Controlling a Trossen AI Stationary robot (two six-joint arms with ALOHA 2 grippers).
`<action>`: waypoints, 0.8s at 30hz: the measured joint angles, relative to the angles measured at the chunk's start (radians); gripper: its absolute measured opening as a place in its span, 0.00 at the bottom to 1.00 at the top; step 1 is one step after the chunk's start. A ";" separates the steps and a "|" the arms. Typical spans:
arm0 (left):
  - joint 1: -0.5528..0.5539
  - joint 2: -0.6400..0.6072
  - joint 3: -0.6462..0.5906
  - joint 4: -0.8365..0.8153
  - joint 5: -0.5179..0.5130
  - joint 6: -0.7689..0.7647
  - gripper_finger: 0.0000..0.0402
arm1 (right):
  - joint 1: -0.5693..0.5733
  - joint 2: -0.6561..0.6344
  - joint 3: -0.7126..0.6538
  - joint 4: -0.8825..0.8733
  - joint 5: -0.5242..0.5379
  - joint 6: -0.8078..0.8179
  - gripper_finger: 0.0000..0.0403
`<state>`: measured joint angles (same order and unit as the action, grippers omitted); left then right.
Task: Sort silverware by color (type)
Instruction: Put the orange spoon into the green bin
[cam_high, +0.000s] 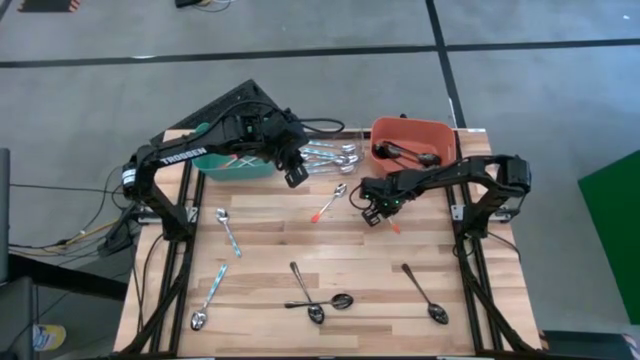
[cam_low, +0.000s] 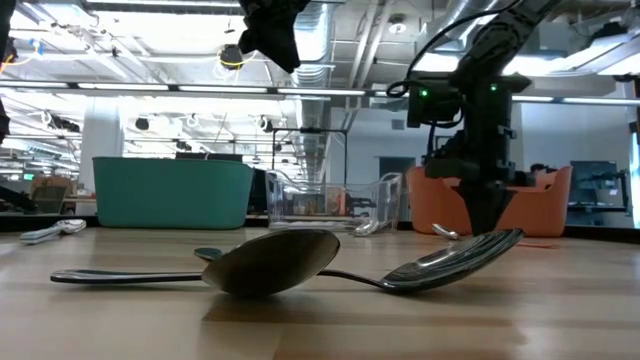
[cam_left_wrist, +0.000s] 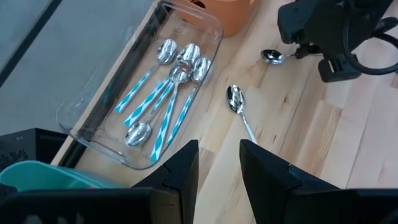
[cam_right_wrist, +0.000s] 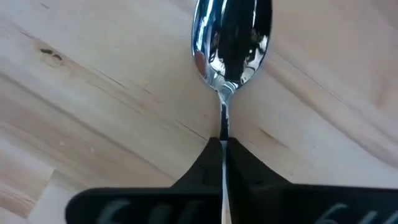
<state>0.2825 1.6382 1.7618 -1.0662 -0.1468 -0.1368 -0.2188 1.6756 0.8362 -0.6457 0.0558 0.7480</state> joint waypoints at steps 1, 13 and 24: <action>0.000 0.000 0.000 -0.004 0.000 0.000 0.26 | 0.006 0.012 0.002 0.000 -0.001 -0.002 0.03; 0.001 0.000 0.000 -0.024 -0.085 0.007 0.26 | 0.070 -0.208 0.018 -0.004 -0.026 -0.017 0.02; -0.001 0.018 0.001 -0.014 -0.070 0.068 0.31 | 0.118 -0.516 0.019 0.089 0.030 -0.023 0.02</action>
<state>0.2812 1.6560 1.7624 -1.0798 -0.2170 -0.0685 -0.1009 1.1597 0.8551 -0.5569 0.0862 0.7249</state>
